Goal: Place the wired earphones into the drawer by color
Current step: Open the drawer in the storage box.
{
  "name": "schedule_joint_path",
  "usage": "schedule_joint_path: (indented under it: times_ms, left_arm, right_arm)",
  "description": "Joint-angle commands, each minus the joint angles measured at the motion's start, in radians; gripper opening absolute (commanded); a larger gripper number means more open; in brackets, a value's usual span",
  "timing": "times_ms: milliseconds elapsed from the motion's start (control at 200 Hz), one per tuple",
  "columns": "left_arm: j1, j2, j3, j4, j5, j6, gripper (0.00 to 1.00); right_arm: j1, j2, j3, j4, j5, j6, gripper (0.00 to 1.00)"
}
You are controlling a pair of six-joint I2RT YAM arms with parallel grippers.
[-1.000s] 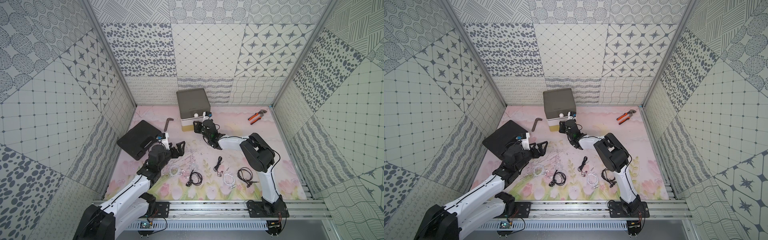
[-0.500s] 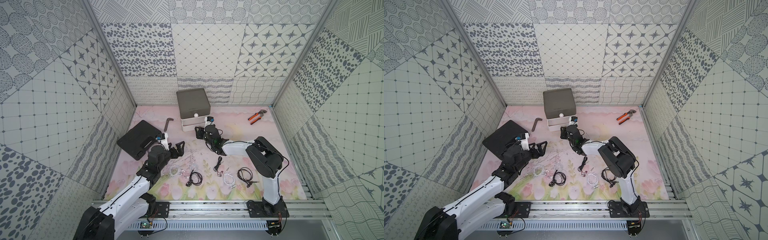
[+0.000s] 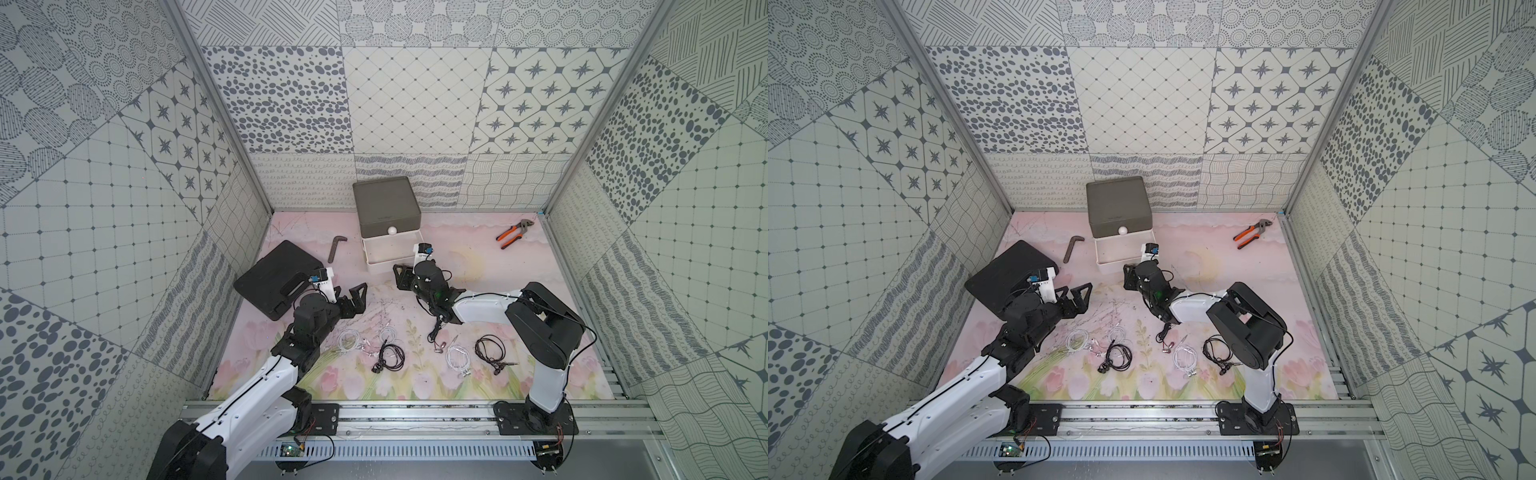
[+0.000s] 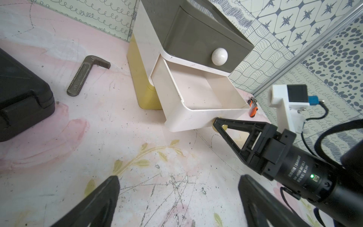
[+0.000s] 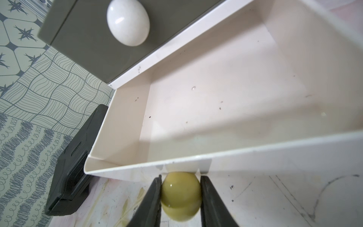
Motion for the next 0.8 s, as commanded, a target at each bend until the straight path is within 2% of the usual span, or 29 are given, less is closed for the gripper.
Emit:
schedule_joint_path:
  times_ms: [0, 325, 575, 695, 795]
  left_arm:
    - [-0.003, -0.004, 0.0, 0.044, -0.013, 0.024, 0.99]
    - [-0.003, -0.004, 0.0, 0.044, -0.009, 0.024, 0.99]
    - [-0.002, 0.0, 0.002, 0.045, -0.006, 0.024, 0.99]
    - [-0.002, 0.001, -0.001, 0.044, -0.01, 0.025, 0.99]
    - [-0.003, 0.0, 0.001, 0.044, -0.007, 0.026, 0.99]
  right_arm:
    - [0.018, -0.064, -0.03, -0.006, 0.029, 0.024, 0.27]
    - [0.044, -0.133, -0.111, -0.033, 0.036, 0.048, 0.27]
    - [0.046, -0.114, -0.1, -0.036, 0.03, 0.049, 0.29]
    - [0.045, -0.124, -0.104, -0.047, 0.035, 0.048, 0.38]
    - [0.045, -0.138, -0.096, -0.069, 0.028, 0.036, 0.49]
